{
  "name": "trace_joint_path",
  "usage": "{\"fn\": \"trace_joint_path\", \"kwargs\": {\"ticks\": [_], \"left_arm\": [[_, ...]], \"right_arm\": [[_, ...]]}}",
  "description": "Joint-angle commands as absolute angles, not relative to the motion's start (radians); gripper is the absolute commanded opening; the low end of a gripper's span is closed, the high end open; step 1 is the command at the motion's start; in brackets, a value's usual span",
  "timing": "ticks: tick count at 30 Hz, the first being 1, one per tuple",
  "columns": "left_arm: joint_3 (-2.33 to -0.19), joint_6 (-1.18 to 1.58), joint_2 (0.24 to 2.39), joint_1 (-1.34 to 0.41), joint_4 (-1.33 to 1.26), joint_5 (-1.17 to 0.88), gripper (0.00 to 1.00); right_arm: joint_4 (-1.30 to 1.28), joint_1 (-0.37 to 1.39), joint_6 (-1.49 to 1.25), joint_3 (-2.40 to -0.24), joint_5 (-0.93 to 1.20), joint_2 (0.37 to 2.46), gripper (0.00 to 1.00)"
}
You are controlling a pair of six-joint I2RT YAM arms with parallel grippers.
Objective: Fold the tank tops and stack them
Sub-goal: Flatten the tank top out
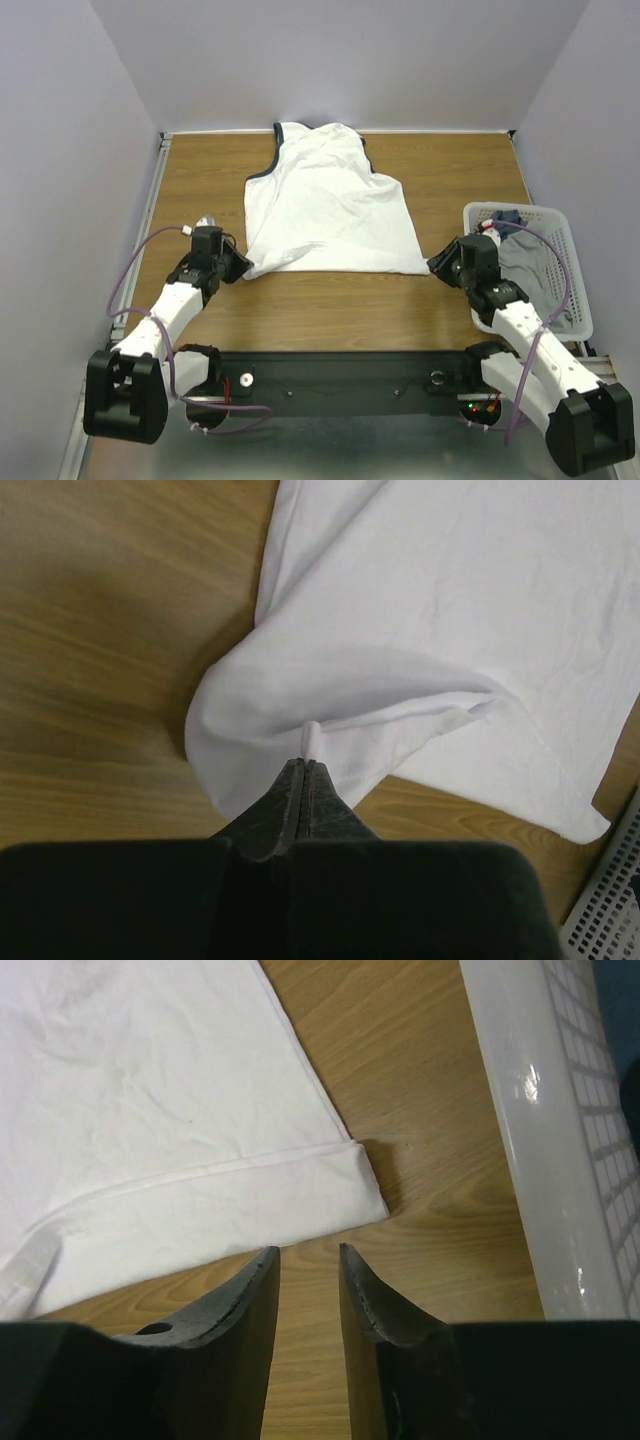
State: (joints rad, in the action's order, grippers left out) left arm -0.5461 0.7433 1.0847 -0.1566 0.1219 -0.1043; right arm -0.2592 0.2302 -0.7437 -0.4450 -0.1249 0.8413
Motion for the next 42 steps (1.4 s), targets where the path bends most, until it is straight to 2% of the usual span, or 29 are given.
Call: {"fn": "trace_joint_path", "kwargs": {"ticks": [1,5,9,17,26,36,39,42], "left_arm": [[-0.448,0.808,0.973,-0.164,0.109,-0.13,0.0],[-0.359,0.854,0.898,-0.17,0.144,-0.137,0.0],[-0.308,0.917,0.856,-0.236,0.175,-0.104,0.0],[-0.344,0.971,0.877,-0.415,0.282,0.069,0.0],[-0.449,1.034,1.012,-0.606,0.458,0.147,0.0],[-0.67,1.012,1.071,-0.621,0.656,0.314,0.0],[-0.695,0.973,1.074,-0.607,0.661,0.322,0.09],[-0.724,0.953,1.098,-0.601,0.652,0.318,0.26]], "right_arm": [[-0.284,0.233,-0.756,-0.448,-0.107,0.801,0.37],[-0.304,0.233,-0.753,-0.442,-0.127,0.819,0.47],[-0.301,0.233,-0.762,-0.469,-0.135,0.885,0.5],[-0.29,0.233,-0.727,-0.596,-0.224,1.02,0.53],[-0.275,0.233,-0.703,-0.68,-0.261,1.222,0.55],[-0.244,0.232,-0.672,-0.673,-0.307,1.299,0.57],[-0.226,0.233,-0.673,-0.661,-0.29,1.307,0.56],[-0.215,0.233,-0.676,-0.661,-0.281,1.307,0.56]]}}
